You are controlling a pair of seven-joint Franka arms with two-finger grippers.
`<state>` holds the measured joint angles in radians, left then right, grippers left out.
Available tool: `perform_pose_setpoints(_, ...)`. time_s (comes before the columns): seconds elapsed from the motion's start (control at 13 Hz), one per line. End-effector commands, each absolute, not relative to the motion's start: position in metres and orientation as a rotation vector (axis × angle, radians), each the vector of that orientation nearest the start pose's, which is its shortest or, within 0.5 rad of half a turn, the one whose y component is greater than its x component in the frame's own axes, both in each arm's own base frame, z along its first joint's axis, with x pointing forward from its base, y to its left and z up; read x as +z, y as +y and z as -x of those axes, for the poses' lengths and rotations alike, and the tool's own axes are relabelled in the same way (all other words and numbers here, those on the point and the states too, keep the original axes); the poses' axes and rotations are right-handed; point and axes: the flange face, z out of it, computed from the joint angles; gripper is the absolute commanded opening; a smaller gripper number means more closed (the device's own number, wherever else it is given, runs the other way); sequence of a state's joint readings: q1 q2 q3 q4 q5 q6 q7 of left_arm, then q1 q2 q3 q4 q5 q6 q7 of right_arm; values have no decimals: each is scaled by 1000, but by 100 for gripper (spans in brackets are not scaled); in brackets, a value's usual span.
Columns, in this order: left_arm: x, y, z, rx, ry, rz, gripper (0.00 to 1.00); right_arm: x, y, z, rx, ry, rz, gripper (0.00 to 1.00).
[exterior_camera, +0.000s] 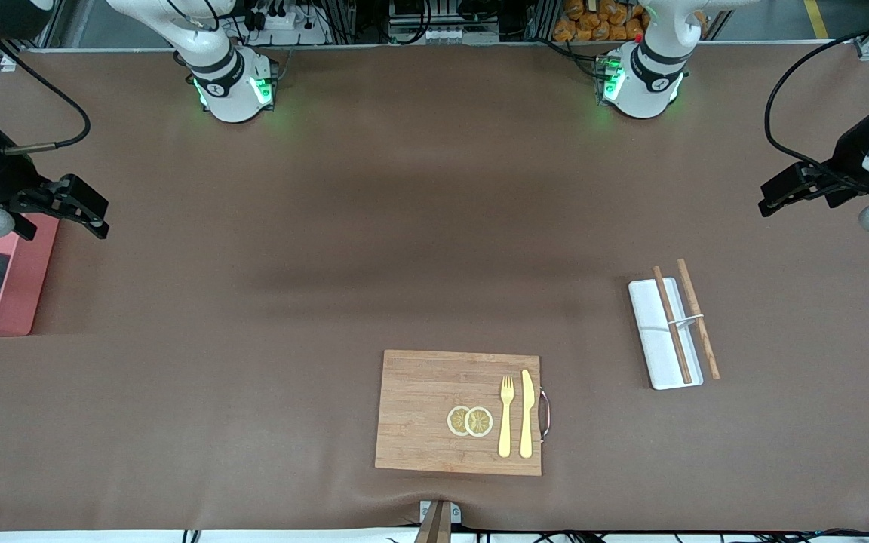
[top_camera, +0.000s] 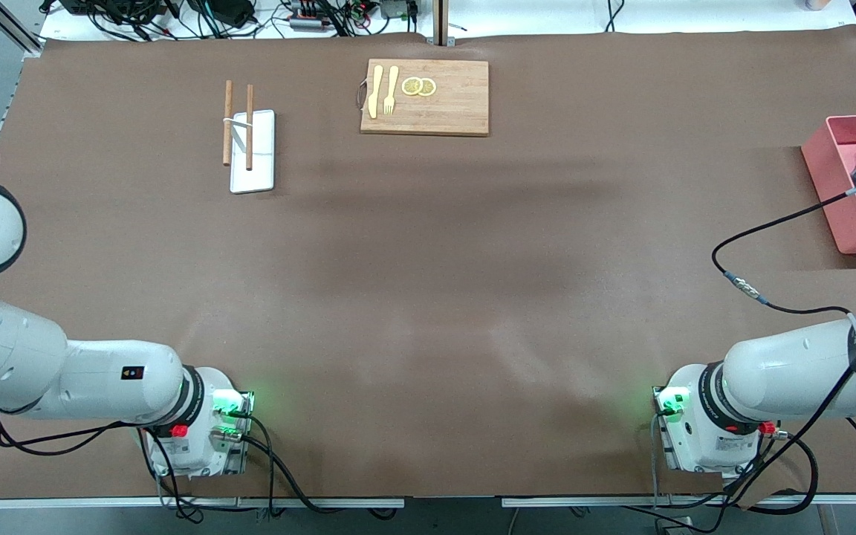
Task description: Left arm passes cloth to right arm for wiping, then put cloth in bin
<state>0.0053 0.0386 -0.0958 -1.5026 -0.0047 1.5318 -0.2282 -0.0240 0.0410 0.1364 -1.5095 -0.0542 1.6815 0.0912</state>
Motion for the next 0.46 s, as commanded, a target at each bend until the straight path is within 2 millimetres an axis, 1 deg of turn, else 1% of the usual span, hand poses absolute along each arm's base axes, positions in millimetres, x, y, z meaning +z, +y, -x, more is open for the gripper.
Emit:
perform_pose_setpoints(0.0,637,-46,-555,52,-207,3137,100,645,57,-580,-206,-27,3153,100)
perform_pose_setpoints(0.39,636,-48,-556,53,-202,3133,100,644,57,-580,-201,-32,3154,100)
